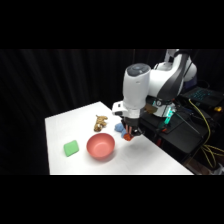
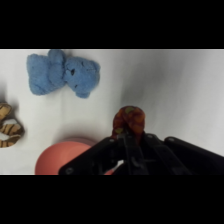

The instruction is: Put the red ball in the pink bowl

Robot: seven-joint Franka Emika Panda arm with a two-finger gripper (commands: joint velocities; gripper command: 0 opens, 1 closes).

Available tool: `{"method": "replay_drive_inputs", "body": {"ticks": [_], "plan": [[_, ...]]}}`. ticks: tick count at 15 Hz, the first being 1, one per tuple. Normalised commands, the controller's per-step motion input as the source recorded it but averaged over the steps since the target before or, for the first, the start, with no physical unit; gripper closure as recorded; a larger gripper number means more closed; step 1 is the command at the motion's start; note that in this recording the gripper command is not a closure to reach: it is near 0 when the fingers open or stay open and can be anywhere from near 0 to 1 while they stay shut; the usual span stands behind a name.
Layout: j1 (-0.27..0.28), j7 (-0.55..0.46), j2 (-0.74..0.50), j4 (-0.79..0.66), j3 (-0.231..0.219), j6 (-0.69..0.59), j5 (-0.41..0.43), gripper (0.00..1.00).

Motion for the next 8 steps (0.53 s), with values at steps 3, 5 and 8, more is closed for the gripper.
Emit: {"method": "replay_drive_inputs", "body": {"ticks": [3, 5, 8], "plan": [[-0.245, -0.07, -0.21, 0.20, 0.134, -0.29, 0.018, 0.13], [-0.206, -0.07, -0.03, 0.30, 0.100, -0.17, -0.010, 0.12], [-0.192, -0.16, 0.12, 0.35, 0.059, -0.03, 0.029, 0.12]]}}
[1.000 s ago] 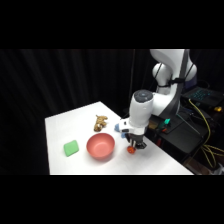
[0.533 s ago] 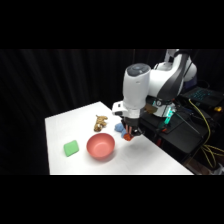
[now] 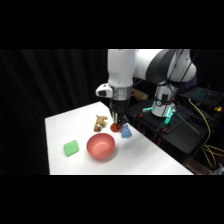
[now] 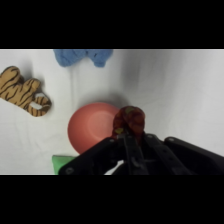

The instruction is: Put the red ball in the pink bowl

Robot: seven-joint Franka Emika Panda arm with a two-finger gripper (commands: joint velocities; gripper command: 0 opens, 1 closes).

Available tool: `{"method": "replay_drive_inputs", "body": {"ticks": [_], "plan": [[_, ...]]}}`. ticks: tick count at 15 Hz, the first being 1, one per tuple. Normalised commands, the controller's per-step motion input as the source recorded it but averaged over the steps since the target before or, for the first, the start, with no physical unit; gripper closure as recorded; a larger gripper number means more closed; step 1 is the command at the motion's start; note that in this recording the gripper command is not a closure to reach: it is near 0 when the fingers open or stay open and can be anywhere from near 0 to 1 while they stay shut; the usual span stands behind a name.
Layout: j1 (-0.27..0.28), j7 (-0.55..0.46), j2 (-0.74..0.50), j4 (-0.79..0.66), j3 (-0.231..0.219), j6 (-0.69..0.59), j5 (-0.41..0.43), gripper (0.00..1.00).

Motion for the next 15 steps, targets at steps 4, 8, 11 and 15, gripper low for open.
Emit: {"method": "replay_drive_inputs", "body": {"ticks": [4, 8, 11, 15], "plan": [[-0.150, -0.14, 0.28, 0.30, 0.018, 0.16, 0.006, 0.12], [-0.097, -0.14, 0.40, 0.27, -0.024, 0.33, 0.011, 0.12], [-0.048, -0.13, 0.37, 0.29, -0.054, 0.26, 0.020, 0.13], [-0.031, -0.16, 0.29, 0.25, -0.032, 0.15, 0.098, 0.14]]}}
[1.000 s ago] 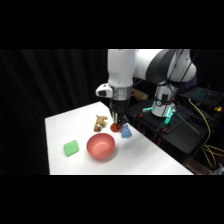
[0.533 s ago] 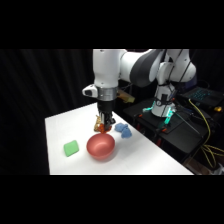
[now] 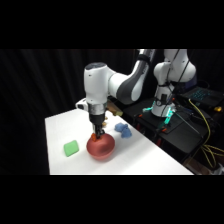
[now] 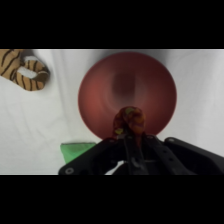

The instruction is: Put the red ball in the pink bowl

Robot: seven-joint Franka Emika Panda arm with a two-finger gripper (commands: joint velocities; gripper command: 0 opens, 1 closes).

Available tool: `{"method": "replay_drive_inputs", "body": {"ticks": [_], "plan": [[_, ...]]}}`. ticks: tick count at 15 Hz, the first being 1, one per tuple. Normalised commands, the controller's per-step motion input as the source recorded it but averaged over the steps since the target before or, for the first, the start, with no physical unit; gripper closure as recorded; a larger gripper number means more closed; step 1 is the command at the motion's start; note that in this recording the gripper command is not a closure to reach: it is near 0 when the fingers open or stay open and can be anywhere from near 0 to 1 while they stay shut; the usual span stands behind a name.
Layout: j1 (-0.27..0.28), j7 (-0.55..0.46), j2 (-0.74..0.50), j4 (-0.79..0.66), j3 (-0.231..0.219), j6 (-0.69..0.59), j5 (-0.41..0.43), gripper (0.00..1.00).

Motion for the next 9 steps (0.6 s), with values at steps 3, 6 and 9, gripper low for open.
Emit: {"method": "replay_drive_inputs", "body": {"ticks": [3, 6, 9], "plan": [[-0.009, -0.17, 0.22, 0.21, -0.012, 0.07, 0.124, 0.12], [-0.012, -0.20, 0.13, 0.18, 0.013, -0.03, 0.154, 0.00], [-0.006, -0.21, -0.01, 0.18, 0.010, -0.21, 0.146, 0.00]]}}
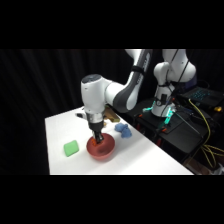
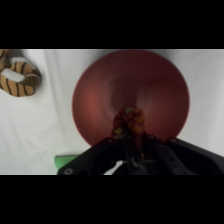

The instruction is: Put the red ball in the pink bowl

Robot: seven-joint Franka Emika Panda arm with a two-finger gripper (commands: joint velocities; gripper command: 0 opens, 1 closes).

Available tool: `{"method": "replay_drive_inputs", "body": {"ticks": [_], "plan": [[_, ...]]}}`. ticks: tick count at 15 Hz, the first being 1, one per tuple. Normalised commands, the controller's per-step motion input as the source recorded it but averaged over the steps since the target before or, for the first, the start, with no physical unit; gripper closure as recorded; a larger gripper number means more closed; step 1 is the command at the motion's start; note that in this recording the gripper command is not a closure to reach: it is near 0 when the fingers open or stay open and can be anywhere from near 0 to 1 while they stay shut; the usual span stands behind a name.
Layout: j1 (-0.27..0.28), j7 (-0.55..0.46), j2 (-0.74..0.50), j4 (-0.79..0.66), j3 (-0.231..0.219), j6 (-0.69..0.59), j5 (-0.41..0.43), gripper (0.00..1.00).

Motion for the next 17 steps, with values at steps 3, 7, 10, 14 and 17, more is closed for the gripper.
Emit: {"method": "replay_drive_inputs", "body": {"ticks": [3, 7, 10, 14, 17], "plan": [[-0.017, -0.21, -0.10, 0.19, 0.007, -0.37, 0.150, 0.00], [0.002, -0.14, -0.19, 0.15, -0.011, -0.48, 0.106, 0.00], [0.038, -0.05, -0.34, 0.12, -0.017, -0.56, 0.057, 0.00], [0.011, -0.07, -0.39, 0.12, 0.021, -0.53, 0.091, 0.00], [-0.015, -0.05, -0.26, 0.16, 0.026, -0.45, 0.102, 0.00]]}}
